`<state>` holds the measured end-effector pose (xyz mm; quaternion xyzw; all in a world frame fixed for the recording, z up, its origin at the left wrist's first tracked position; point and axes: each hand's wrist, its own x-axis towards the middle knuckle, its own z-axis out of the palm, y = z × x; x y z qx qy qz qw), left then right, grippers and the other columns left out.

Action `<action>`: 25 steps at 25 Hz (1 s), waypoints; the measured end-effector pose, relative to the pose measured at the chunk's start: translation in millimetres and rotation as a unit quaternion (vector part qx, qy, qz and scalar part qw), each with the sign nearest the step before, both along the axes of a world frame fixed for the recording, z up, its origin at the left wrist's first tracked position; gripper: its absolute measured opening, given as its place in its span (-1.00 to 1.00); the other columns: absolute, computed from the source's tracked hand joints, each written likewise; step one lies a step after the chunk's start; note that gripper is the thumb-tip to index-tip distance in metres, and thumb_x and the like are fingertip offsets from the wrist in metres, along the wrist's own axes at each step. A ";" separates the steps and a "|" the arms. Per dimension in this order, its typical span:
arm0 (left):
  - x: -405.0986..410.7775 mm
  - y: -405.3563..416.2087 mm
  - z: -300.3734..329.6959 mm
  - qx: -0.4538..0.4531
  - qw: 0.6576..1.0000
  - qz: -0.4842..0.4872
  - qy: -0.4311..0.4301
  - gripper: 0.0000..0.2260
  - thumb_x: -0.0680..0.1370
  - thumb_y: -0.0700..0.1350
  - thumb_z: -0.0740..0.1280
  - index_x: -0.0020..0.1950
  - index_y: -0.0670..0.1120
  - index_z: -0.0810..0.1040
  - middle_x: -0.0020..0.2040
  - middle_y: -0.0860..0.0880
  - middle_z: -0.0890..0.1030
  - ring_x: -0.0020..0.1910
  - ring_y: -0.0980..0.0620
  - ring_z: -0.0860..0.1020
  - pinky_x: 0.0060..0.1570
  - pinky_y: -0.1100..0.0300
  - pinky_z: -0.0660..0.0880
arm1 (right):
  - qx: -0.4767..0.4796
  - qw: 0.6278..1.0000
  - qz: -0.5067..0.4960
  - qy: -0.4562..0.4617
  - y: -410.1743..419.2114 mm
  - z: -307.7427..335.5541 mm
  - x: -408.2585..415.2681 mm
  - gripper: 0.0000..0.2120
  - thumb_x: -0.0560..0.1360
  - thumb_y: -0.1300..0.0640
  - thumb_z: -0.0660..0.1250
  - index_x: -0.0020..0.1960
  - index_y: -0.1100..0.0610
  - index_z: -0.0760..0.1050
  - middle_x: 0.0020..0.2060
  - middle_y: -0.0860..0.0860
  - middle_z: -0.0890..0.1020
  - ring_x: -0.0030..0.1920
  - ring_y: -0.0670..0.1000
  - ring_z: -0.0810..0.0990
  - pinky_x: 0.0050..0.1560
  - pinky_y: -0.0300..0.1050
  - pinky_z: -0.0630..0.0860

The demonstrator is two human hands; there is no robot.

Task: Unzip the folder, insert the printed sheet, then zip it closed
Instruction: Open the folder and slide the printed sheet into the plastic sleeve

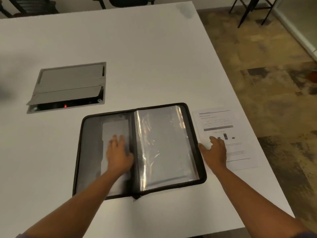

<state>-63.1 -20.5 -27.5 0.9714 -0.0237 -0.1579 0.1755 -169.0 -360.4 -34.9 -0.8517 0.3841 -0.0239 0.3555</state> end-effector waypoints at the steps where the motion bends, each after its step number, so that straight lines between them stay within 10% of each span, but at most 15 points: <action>1: -8.3 -27.9 3.4 -0.041 0.998 -0.049 -0.020 -0.27 0.54 -0.04 0.40 0.63 -0.08 0.12 0.64 -0.18 0.07 0.60 -0.23 0.03 0.55 -0.18 0.11 | 0.004 1.000 -0.020 -0.008 -13.3 1.6 -3.0 -0.41 0.48 -0.03 0.45 0.42 0.17 0.40 0.35 0.13 0.44 0.33 0.17 0.44 0.26 0.09 0.48; 9: -46.6 -227.9 -7.6 -0.046 0.933 -0.356 -0.036 -0.21 0.55 0.24 0.34 0.64 0.04 0.03 0.66 -0.09 -0.04 0.62 -0.15 -0.07 0.50 -0.02 -0.14 | -0.014 0.987 -0.136 0.090 -136.0 -3.4 -36.4 -0.31 0.42 -0.02 0.49 0.45 0.15 0.33 0.41 0.13 0.35 0.39 0.21 0.35 0.22 0.15 0.46; 19: -41.3 -276.5 -18.3 0.141 0.917 -0.373 0.018 -0.10 0.37 0.38 0.41 0.58 0.04 0.18 0.62 -0.14 0.13 0.60 -0.23 0.03 0.54 -0.16 0.03 | 0.002 0.988 -0.067 0.142 -176.5 -9.4 -35.2 -0.55 0.28 -0.03 0.58 0.02 0.18 0.51 -0.02 0.10 0.61 -0.08 0.09 0.53 -0.23 -0.10 0.51; 25: -44.1 -284.7 -14.9 0.171 0.913 -0.369 0.018 -0.12 0.40 0.36 0.42 0.58 0.01 0.20 0.61 -0.13 0.17 0.60 -0.24 0.06 0.54 -0.18 0.07 | 0.082 0.984 -0.073 0.138 -184.9 -7.5 -26.7 -0.51 0.31 0.00 0.61 0.13 0.19 0.56 0.00 0.07 0.66 -0.07 0.11 0.62 -0.18 -0.08 0.60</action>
